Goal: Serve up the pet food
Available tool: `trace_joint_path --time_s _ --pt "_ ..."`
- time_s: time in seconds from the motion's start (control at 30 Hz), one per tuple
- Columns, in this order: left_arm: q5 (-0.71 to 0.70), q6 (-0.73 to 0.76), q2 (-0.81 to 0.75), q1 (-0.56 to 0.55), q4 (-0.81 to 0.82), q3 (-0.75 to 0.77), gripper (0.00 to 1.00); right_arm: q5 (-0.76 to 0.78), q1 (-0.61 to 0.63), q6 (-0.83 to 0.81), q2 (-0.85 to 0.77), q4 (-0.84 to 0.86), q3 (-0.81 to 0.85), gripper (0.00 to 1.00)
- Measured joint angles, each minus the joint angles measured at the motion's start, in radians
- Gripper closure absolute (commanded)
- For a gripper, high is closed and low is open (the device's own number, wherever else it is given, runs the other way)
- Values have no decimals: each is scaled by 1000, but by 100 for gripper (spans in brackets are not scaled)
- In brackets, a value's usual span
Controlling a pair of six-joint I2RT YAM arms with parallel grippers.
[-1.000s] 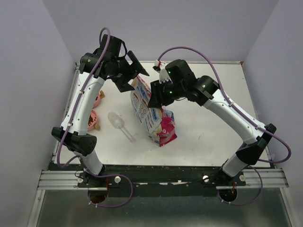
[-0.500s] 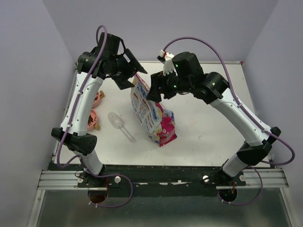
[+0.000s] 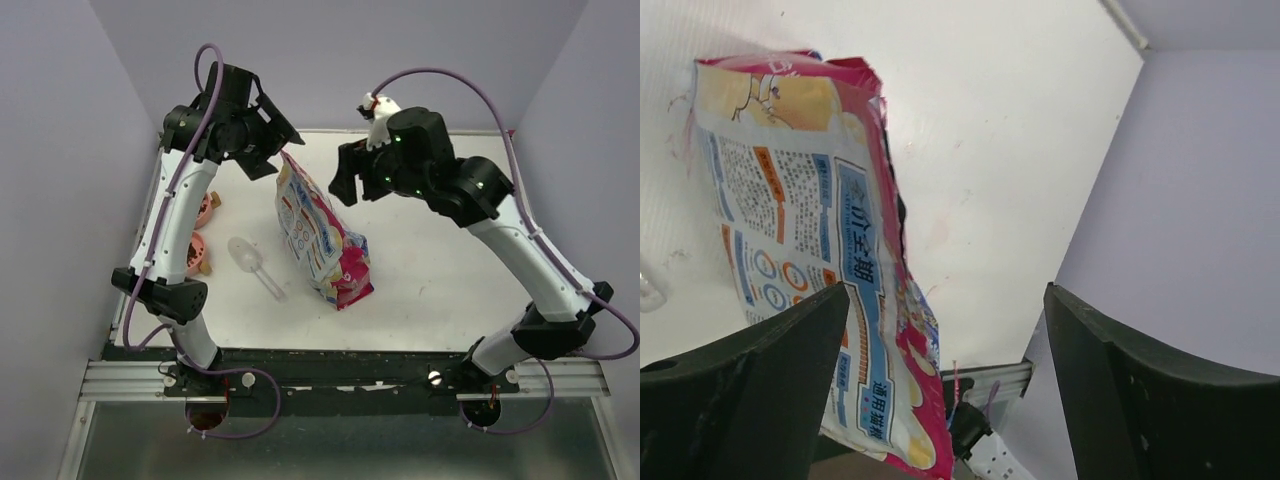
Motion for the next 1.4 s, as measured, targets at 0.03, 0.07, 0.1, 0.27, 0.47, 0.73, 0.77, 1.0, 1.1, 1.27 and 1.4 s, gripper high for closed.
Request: trace_joint_path --time_s 0.03,0.07,0.1,0.27,0.47,0.73,0.77,1.0,1.1,1.27,1.4 --pt "-5 3 -3 3 4 15 11 45 0 -2 -21 2 0 14" --pt "-11 7 -10 5 11 32 10 97 0 -6 -47 4 0 13" --pt "-15 12 -20 9 22 46 9 154 0 -8 -76 9 0 12" --pt "-63 90 -176 29 142 48 2 512 2 -62 -203 34 63 11" --pt "-184 243 -456 34 367 4 1 957 1 -306 -347 283 27 1" --pt "-356 434 -641 34 543 19 1 1257 1 -831 -452 904 -117 1" --pt "-369 452 -641 34 552 18 1 1273 1 -863 -447 938 -111 1" --pt "-399 509 -620 34 557 -28 1 1330 2 -883 -387 910 -34 1" --pt "-399 511 -615 34 554 -50 1 1254 2 -679 -345 647 85 1" --pt "-398 511 -613 34 534 -60 1 1054 2 -431 -367 431 44 1" --pt "-398 511 -619 34 526 -60 1 1040 3 -365 -359 396 13 1"
